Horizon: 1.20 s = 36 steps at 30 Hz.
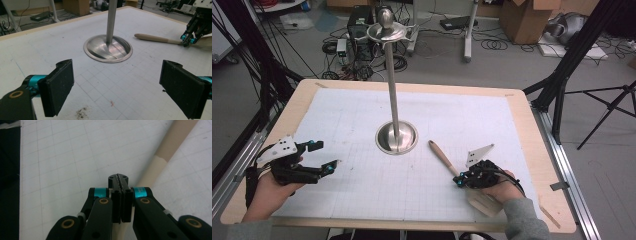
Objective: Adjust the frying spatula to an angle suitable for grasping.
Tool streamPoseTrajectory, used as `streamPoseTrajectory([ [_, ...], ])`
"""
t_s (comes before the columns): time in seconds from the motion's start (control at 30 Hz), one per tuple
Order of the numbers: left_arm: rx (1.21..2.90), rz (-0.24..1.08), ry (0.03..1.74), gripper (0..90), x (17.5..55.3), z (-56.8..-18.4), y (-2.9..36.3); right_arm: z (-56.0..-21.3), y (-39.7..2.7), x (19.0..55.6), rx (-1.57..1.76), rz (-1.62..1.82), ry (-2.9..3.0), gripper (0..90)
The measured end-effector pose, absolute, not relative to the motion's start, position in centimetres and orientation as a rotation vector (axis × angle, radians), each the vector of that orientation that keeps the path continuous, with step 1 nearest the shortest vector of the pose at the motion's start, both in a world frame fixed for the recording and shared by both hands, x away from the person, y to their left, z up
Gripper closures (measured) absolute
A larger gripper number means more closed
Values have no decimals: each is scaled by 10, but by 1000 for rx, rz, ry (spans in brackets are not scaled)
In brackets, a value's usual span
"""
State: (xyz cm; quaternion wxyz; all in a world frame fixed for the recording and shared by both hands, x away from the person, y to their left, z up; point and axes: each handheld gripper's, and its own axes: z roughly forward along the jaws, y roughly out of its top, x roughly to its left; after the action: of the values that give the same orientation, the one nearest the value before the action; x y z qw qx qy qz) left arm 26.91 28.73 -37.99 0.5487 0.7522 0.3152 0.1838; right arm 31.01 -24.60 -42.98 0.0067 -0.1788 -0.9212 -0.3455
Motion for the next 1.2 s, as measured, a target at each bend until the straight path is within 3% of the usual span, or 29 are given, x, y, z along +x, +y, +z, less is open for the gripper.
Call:
streamPoseTrajectory([
  [0.43, 1774, 438, 752, 129, 269, -379, 289, -431, -252, 310, -552, -1077, -2884, 899],
  [0.67, 1788, 437, 760, 128, 268, -382, 290, -415, -253, 326, -771, -1322, -2840, 896],
  [0.9, 1785, 444, 768, 129, 266, -382, 292, -421, -238, 344, -956, -1265, -2875, 895],
  [1.2, 1779, 450, 778, 129, 263, -383, 297, -429, -228, 355, -966, -1204, -2913, 885],
])
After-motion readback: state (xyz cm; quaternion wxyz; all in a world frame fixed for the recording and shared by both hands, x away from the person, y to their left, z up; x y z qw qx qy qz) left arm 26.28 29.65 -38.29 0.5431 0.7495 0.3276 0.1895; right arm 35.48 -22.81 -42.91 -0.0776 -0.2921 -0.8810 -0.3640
